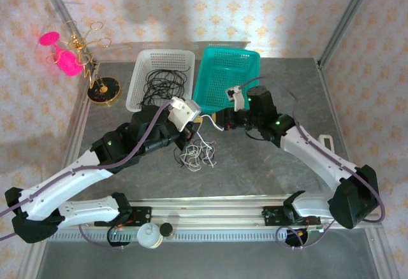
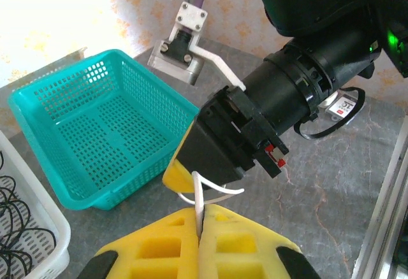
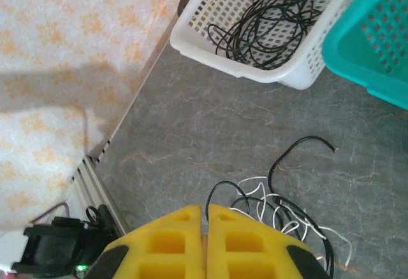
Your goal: Untangle the cables
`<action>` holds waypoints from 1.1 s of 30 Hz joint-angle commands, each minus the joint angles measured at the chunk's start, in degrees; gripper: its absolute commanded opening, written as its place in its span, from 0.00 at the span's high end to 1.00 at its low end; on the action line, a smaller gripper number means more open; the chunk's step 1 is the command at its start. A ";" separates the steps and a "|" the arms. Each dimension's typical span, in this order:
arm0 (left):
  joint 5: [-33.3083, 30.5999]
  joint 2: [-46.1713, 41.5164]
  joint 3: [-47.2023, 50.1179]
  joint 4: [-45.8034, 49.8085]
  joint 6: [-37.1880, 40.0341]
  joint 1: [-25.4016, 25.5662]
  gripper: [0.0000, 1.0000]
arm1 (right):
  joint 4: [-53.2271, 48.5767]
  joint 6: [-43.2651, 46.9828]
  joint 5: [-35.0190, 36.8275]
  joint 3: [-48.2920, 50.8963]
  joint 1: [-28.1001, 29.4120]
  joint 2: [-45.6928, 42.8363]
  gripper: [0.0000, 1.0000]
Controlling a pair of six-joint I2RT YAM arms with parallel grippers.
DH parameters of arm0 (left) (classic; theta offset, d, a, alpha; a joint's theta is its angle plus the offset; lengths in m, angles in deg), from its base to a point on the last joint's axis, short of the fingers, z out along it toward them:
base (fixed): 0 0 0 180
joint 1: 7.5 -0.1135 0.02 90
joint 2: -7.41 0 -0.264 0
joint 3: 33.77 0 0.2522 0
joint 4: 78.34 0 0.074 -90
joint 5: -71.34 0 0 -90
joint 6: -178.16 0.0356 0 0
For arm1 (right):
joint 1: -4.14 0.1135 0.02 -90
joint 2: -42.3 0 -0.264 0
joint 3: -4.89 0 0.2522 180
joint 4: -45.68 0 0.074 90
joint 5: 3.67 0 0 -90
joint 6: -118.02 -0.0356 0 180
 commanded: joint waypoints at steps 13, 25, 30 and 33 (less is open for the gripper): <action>-3.73 -3.23 8.95 -5.93 -3.65 0.49 1.00 | 14.96 -18.04 17.16 -1.40 -6.44 -7.45 0.99; -39.39 -4.75 16.14 -19.70 -2.49 -0.23 1.00 | 6.92 -17.48 5.24 -5.82 -12.44 -8.43 0.95; -36.24 -4.52 17.50 -27.78 -0.59 -4.00 1.00 | -1.94 -6.38 -4.07 -6.09 -12.43 -9.49 0.96; -34.23 -3.81 15.92 -28.13 0.97 -6.43 1.00 | -4.06 2.65 -10.77 -2.82 -12.45 -10.86 0.93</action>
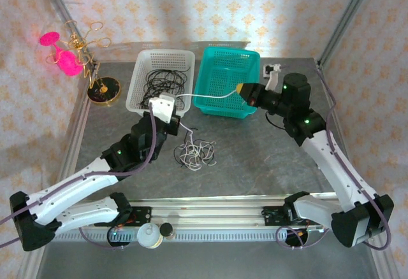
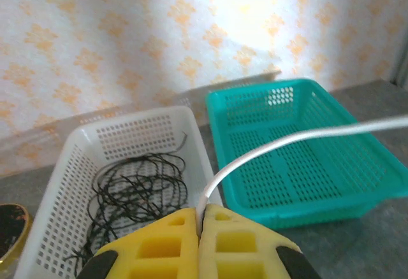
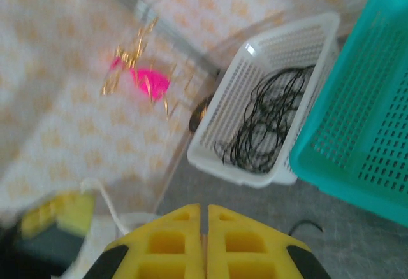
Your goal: Untangle the cables
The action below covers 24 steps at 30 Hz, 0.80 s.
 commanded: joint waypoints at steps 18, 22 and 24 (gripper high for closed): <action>1.16 3.17 -15.44 0.01 14.27 -5.38 1.00 | 12.01 8.68 -2.13 6.50 -0.40 -4.29 0.74; 1.21 3.93 -17.54 -1.62 16.87 -5.42 1.00 | 22.87 6.83 -12.70 10.75 -0.29 -4.24 0.83; 3.75 5.00 -19.28 -0.95 17.68 -5.39 1.00 | 25.82 9.84 -17.11 12.60 -0.31 -4.57 0.84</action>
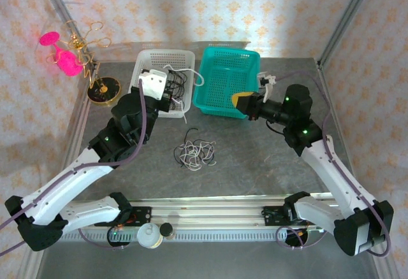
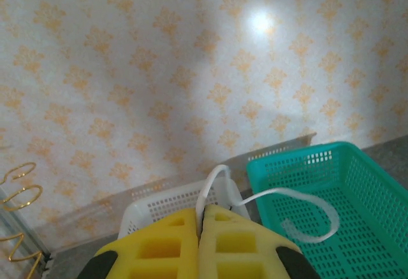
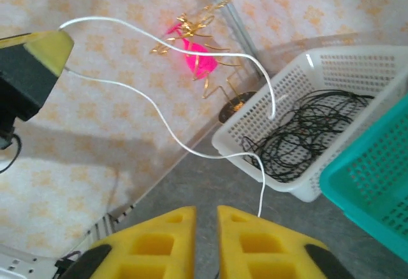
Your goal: Untangle the cables
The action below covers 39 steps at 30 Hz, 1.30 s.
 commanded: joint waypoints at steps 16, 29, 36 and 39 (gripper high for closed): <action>10.82 4.98 -7.70 1.76 3.95 -0.25 1.00 | 20.75 -2.28 5.09 3.65 10.60 4.39 0.39; 18.30 6.38 -11.05 5.44 3.84 -0.20 1.00 | 14.57 20.44 -2.75 4.03 6.77 5.12 0.38; 24.12 6.87 -12.77 7.13 4.18 -0.16 1.00 | 7.64 39.50 -6.55 5.52 4.54 4.32 0.30; 25.48 6.89 -13.24 7.08 4.63 -0.15 1.00 | 7.86 40.57 -9.60 3.61 2.92 7.12 0.30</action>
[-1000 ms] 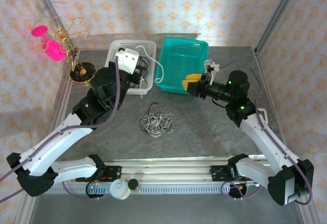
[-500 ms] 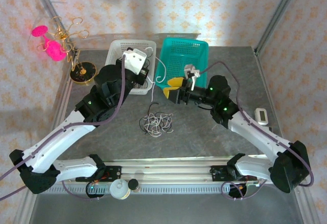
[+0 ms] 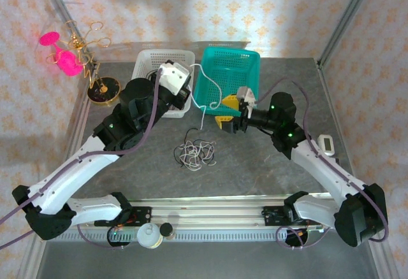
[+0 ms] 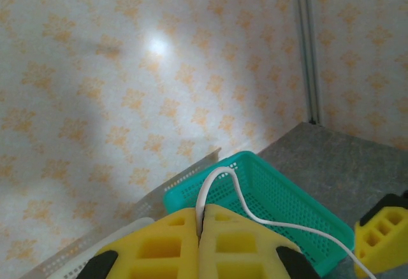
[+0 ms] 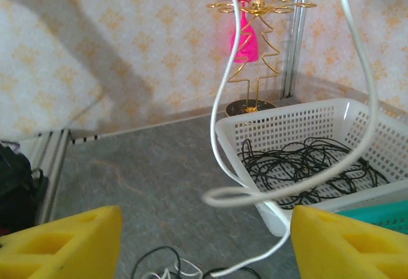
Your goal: Untangle the cables
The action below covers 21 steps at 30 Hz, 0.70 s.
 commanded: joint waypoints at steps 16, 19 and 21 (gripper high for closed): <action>5.30 0.32 -3.41 0.49 0.79 -0.14 1.00 | -13.12 15.99 -27.21 -15.29 -1.36 12.55 0.38; 5.30 0.36 -3.58 -0.08 0.60 -0.14 1.00 | -19.53 21.08 -29.28 -17.87 -1.09 14.63 0.42; 5.37 0.41 -3.59 -0.25 0.52 -0.14 1.00 | -24.44 24.95 -30.27 -19.77 -1.06 16.10 0.45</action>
